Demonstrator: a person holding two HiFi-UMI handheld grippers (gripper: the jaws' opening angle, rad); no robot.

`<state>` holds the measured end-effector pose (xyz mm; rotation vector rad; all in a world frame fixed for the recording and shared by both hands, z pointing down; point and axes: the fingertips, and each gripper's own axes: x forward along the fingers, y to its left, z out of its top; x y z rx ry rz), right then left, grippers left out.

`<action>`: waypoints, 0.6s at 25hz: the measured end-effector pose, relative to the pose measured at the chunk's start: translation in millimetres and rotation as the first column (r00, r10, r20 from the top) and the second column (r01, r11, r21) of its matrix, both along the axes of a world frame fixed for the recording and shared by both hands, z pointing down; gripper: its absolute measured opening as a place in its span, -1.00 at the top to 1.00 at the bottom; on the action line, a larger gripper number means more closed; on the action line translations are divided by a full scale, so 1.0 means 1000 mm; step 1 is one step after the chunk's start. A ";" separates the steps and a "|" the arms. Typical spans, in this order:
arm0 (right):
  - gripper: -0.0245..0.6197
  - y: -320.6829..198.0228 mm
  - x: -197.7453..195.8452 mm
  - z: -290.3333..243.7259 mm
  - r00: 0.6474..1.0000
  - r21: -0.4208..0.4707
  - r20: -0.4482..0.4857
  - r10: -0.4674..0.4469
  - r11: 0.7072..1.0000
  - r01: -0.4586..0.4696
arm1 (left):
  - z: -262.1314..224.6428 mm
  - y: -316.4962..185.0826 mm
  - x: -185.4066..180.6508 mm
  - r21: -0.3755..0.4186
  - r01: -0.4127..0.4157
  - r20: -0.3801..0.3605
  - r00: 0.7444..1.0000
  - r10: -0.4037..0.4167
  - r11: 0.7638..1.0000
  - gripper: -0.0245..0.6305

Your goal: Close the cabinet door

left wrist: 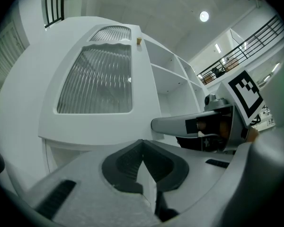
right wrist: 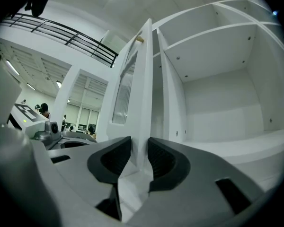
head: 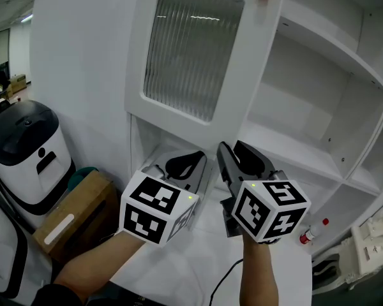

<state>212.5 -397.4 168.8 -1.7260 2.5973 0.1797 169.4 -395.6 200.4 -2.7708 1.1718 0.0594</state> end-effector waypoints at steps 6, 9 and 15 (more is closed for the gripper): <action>0.55 -0.009 0.005 0.000 1.000 0.006 -0.001 0.017 1.000 -0.017 | -0.004 -0.009 0.004 0.012 -0.002 -0.004 1.000 0.002 1.000 0.89; 0.54 -0.012 0.006 0.000 1.000 0.008 -0.003 0.029 1.000 -0.029 | -0.005 -0.011 0.004 0.013 0.001 -0.010 1.000 0.000 1.000 0.89; 0.53 -0.021 0.012 0.000 0.999 0.012 0.000 0.039 0.999 -0.039 | -0.003 -0.020 0.006 0.009 0.001 -0.003 1.000 -0.001 1.000 0.89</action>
